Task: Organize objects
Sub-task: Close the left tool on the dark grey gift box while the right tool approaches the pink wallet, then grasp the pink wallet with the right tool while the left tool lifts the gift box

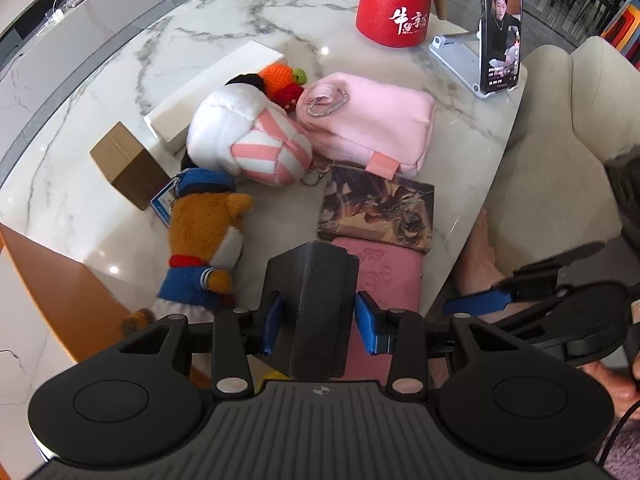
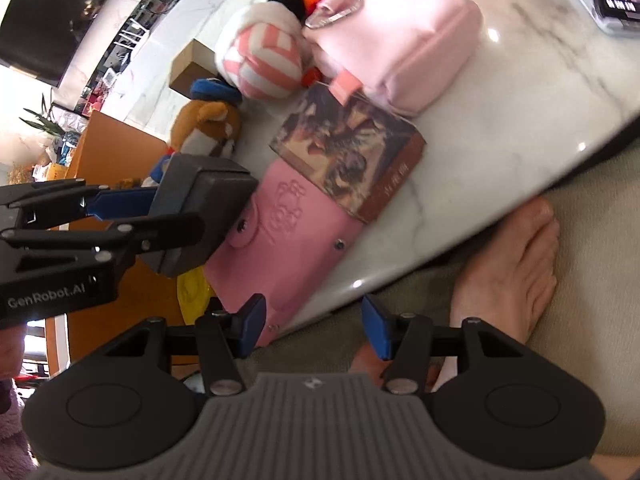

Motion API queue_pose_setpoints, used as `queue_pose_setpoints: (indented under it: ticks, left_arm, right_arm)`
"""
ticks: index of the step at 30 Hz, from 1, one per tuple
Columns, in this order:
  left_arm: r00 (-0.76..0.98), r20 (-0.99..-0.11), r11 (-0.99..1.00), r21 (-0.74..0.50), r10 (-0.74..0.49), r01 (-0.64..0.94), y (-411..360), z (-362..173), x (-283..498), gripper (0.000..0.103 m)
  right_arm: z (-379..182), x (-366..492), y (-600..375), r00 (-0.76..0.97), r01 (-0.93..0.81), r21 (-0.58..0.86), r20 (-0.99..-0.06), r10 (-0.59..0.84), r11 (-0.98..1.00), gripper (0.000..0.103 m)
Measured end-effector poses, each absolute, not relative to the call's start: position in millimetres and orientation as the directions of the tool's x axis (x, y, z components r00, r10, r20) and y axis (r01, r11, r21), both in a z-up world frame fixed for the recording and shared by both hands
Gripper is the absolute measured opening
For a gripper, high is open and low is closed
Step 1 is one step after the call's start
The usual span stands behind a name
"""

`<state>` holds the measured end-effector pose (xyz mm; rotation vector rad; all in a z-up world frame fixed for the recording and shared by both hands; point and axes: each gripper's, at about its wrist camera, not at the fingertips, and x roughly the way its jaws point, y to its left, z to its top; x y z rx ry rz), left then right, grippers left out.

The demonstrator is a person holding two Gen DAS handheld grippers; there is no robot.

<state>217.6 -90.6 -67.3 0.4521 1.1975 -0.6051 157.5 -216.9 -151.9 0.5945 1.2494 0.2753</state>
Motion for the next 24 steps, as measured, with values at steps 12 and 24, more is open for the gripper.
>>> queue_pose_setpoints:
  ticks: [12,24]
  left_arm:
    - [0.238,-0.947,0.774,-0.018,-0.217,0.633,-95,-69,213,0.046]
    - [0.254,-0.935,0.816,-0.062,-0.249,0.574,-87,-66,209,0.045]
  right_arm:
    - [-182,156,-230,0.325,0.267,0.690,-0.721,0.612,0.673,0.061]
    - [-128,148,-230,0.441,0.110,0.672,-0.693,0.569,0.733,0.020]
